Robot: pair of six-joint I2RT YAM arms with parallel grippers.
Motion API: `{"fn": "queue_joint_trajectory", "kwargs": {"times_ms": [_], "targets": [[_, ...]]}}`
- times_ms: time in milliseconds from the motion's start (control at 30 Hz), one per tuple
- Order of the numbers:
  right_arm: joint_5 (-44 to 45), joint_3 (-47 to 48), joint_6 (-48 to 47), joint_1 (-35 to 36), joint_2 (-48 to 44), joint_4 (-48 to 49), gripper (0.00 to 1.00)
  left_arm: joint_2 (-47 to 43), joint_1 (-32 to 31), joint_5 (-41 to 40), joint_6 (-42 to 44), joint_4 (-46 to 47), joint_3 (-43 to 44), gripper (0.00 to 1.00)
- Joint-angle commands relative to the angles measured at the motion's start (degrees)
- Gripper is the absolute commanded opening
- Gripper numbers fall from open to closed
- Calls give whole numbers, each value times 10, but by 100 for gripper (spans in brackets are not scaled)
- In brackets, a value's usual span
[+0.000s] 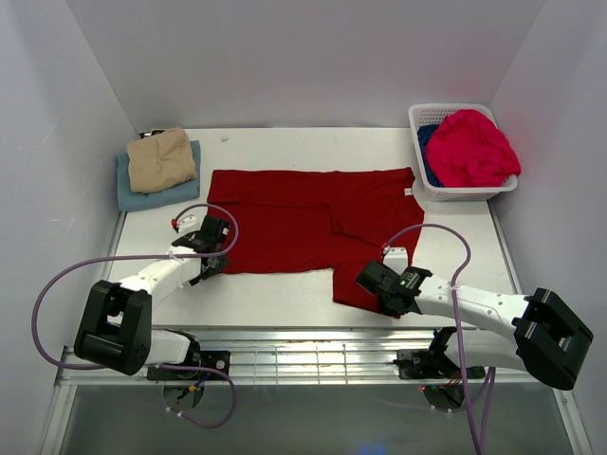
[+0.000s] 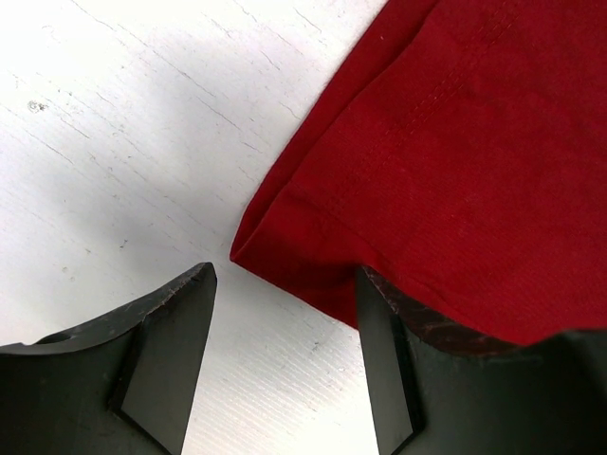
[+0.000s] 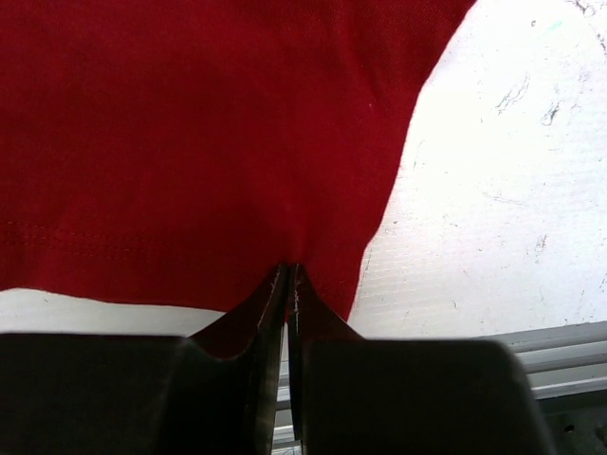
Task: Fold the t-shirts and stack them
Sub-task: Grap the side of the flattened tshirt closest away from the robot with both arms
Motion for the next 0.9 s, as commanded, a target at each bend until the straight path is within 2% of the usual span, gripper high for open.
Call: {"fn": "queue_joint_trajectory", "kwargs": {"times_ms": [0, 133, 367, 800, 867], "targets": [[-21, -31, 22, 8, 25, -1, 8, -28, -3, -17, -1, 3, 0, 70], [6, -1, 32, 15, 11, -51, 8, -32, -4, -27, -3, 3, 0, 70], [24, 30, 23, 15, -7, -74, 8, -11, -4, -41, -9, -7, 8, 68], [24, 32, 11, 15, -20, -69, 8, 24, -5, -47, -12, -17, 13, 50], [25, 32, 11, 15, -23, -71, 8, 28, -4, -51, -12, -19, 16, 43]]}}
